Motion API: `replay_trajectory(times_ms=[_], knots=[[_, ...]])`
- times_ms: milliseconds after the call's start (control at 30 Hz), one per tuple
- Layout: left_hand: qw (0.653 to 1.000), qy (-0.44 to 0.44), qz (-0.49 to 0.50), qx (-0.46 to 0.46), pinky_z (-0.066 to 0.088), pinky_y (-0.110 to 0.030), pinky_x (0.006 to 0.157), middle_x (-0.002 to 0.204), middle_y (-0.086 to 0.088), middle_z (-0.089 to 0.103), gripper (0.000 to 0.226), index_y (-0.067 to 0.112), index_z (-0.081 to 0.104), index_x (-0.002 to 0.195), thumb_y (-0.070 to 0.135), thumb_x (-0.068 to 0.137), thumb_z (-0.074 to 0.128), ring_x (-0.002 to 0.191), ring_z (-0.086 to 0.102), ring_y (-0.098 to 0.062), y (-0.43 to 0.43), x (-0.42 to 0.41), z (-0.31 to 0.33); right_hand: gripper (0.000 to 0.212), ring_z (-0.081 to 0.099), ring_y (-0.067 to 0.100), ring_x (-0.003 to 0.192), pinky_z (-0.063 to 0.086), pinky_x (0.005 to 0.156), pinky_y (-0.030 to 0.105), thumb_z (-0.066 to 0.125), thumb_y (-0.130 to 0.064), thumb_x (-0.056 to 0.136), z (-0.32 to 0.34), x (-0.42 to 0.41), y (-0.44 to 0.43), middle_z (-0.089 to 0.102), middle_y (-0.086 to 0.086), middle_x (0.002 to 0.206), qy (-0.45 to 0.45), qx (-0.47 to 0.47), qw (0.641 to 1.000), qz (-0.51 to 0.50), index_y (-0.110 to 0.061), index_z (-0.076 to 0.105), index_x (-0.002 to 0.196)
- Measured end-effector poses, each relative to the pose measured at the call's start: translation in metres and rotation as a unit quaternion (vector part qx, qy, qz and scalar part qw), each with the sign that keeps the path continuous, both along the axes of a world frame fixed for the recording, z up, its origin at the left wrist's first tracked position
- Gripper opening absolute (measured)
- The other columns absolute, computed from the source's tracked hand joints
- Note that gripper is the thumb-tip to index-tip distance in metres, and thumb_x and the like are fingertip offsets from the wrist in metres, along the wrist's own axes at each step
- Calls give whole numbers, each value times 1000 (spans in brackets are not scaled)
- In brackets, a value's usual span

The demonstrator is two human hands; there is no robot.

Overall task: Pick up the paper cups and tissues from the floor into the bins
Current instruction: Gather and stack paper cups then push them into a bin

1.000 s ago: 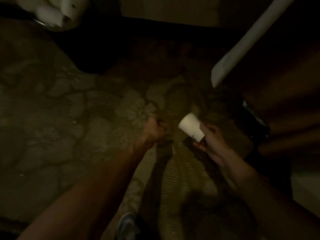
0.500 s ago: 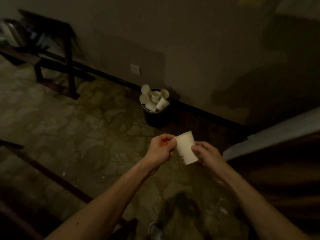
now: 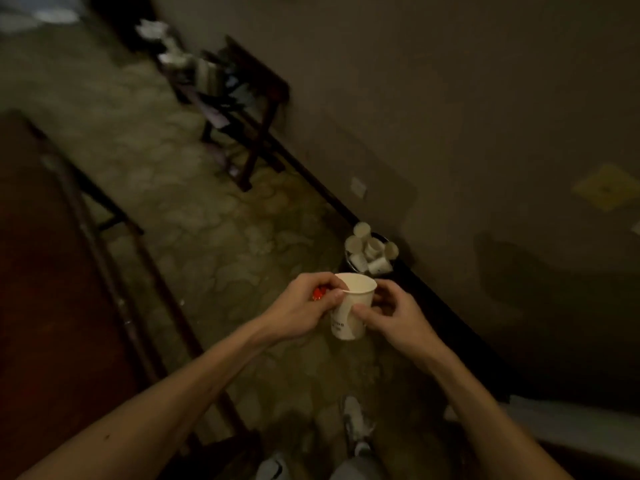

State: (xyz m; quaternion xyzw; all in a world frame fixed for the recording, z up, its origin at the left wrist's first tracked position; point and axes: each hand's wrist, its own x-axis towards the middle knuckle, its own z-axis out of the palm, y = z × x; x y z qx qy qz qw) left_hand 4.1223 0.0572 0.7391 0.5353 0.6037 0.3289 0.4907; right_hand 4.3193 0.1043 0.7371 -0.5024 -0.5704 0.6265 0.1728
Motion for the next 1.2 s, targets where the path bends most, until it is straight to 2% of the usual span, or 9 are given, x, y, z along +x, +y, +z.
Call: replay_trajectory(times_ms=[67, 167, 333, 433, 533, 700, 767, 1000, 1200], knots=[[999, 10, 43, 19, 44, -14, 61, 79, 24, 62, 18, 33, 66, 93, 18, 99, 58, 70, 57, 7, -7, -23, 23, 62, 63, 0, 103, 56, 79, 21, 77, -40, 72, 20, -26, 17, 60, -13, 121, 19, 27, 997, 70, -33, 50, 128], [985, 28, 162, 56, 44, -17, 65, 80, 18, 63, 19, 34, 66, 93, 17, 98, 59, 69, 55, 5, -36, -48, 57, 62, 61, 3, 107, 56, 85, 26, 76, -50, 65, 46, -74, 32, 62, -14, 118, 34, 69, 978, 193, -37, 52, 122], [912, 21, 400, 85, 48, -18, 61, 74, 11, 58, 16, 29, 63, 108, 18, 98, 59, 62, 57, -3, -150, -66, 104, 54, 63, 2, 100, 59, 81, 29, 77, -57, 67, 79, -173, -6, 63, -16, 112, 79, 108, 897, 422, -44, 52, 113], [841, 40, 531, 93, 51, -19, 63, 80, 13, 62, 17, 36, 62, 109, 24, 97, 59, 68, 61, -3, -243, -57, 122, 65, 63, 4, 104, 59, 84, 35, 77, -63, 65, 92, -226, -77, 64, -16, 116, 123, 99, 833, 531, -37, 55, 120], [742, 40, 662, 95, 51, -21, 61, 81, 13, 63, 23, 42, 64, 107, 23, 98, 59, 69, 61, -5, -334, -27, 126, 68, 60, 12, 113, 55, 92, 45, 74, -61, 67, 99, -253, -170, 63, -9, 122, 143, 76, 759, 631, -30, 55, 124], [541, 18, 834, 110, 50, -20, 54, 74, 7, 65, 30, 31, 58, 120, 12, 96, 60, 62, 61, -8, -469, 35, 114, 57, 62, 3, 105, 56, 83, 31, 71, -57, 74, 93, -257, -337, 63, -13, 116, 153, 34, 651, 743, -33, 57, 123], [481, -6, 868, 119, 49, -20, 52, 77, 0, 63, 28, 27, 56, 118, 10, 96, 60, 59, 59, -8, -521, 55, 108, 52, 63, 1, 103, 57, 77, 25, 72, -54, 76, 86, -252, -404, 64, -14, 116, 139, -3, 619, 773, -35, 57, 122], [364, -12, 926, 102, 45, -11, 53, 89, 1, 60, 12, 12, 53, 105, 16, 96, 60, 63, 60, 5, -695, 82, 106, 48, 70, 10, 94, 59, 76, 28, 73, -55, 78, 77, -243, -613, 71, -9, 104, 92, -85, 564, 816, -26, 61, 115], [287, 8, 955, 82, 49, -14, 56, 79, 2, 64, 16, 4, 61, 97, 21, 95, 62, 64, 61, 2, -803, 57, 98, 55, 70, 8, 92, 59, 76, 28, 69, -59, 71, 75, -274, -737, 70, -7, 107, 73, -74, 535, 838, -27, 60, 115]])
